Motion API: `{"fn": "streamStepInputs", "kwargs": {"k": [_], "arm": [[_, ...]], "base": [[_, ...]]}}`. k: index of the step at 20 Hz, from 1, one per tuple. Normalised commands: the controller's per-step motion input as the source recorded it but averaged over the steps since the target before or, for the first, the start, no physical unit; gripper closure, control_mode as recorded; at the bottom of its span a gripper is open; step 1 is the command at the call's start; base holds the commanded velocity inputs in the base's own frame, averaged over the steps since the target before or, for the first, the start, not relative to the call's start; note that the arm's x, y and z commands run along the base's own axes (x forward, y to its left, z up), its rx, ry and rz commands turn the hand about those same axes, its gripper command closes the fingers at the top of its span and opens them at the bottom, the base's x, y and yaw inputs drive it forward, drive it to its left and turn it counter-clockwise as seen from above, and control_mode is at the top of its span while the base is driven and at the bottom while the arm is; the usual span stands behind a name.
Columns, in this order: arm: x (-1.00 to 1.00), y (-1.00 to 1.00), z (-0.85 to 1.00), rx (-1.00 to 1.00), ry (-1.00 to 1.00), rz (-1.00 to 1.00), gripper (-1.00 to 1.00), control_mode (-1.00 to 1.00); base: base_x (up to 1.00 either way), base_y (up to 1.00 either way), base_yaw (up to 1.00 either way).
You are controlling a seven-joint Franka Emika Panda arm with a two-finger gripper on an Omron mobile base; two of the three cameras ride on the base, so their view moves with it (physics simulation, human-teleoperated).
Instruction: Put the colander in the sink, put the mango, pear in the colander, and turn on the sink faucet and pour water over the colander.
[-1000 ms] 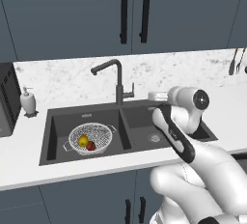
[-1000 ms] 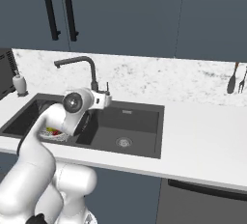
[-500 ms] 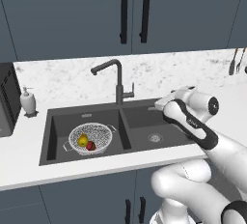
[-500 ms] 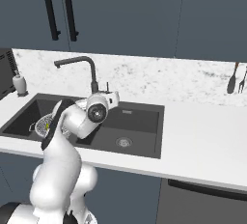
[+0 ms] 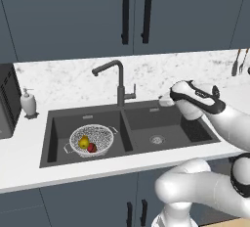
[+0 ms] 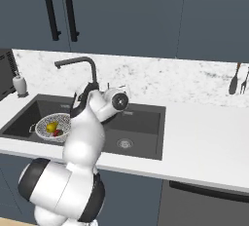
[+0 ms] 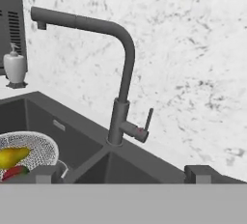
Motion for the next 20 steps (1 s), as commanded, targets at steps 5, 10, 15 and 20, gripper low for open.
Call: {"fn": "streamStepInputs", "kwargs": {"k": [5, 10, 15, 20], "arm": [[0.66, 0.02, -0.18, 0.0, 0.0, 0.02, -1.0, -1.0], [0.45, 0.04, -0.4, 0.0, -0.02, 0.03, -1.0, -1.0], [0.35, 0.05, -0.19, 0.06, -0.09, 0.02, -1.0, -1.0], [0.3, 0.04, -0.11, 0.14, -0.08, 0.01, -1.0, -1.0]], "base": [[0.0, 0.0, 0.0], [0.0, 0.0, 0.0], [0.0, 0.0, 0.0], [0.0, 0.0, 0.0]]}}
